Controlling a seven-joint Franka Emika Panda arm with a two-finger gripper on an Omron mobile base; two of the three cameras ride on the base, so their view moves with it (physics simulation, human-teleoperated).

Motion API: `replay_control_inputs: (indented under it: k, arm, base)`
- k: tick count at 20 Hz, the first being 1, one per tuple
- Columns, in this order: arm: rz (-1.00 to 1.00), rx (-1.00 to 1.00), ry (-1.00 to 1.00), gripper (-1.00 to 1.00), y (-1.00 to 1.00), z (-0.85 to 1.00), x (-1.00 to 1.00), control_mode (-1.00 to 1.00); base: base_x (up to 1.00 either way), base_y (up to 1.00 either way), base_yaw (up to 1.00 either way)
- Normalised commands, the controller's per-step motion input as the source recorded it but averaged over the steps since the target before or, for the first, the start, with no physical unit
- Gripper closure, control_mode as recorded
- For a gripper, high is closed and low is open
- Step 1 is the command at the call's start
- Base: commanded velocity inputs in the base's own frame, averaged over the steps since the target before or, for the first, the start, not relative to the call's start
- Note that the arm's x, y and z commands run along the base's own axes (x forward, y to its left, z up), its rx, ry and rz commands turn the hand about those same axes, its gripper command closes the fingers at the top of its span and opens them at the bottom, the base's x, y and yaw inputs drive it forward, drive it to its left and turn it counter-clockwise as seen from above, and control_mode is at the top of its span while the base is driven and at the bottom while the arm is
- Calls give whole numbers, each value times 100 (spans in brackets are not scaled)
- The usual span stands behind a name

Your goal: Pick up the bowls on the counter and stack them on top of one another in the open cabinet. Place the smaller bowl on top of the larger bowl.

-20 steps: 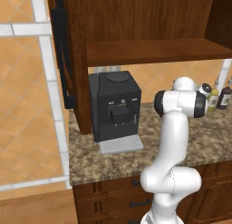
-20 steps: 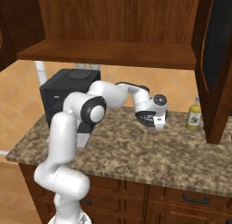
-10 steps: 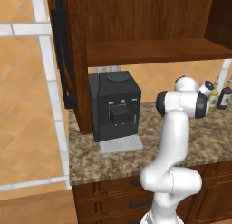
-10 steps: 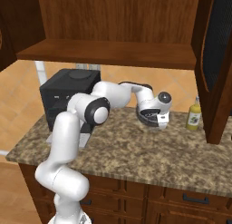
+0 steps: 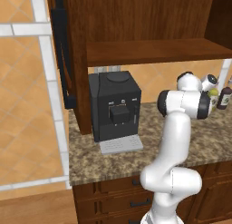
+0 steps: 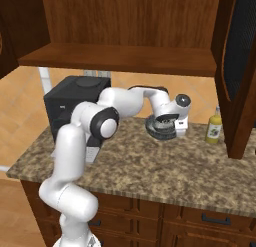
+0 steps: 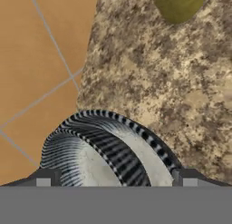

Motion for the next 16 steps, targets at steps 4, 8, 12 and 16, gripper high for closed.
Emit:
replay_control_inputs:
  k: [4,8,12,16]
  arm:
    - [1,0,0,-100,0,14,-37,-100]
    - [7,0,2,-100,0,0,-39,-100]
    - [9,0,8,-100,0,-11,-11,-100]
    - [8,0,7,-100,0,-29,0,-100]
  base:
    - [0,0,0]
    - [0,0,0]
    - [0,0,0]
    - [0,0,0]
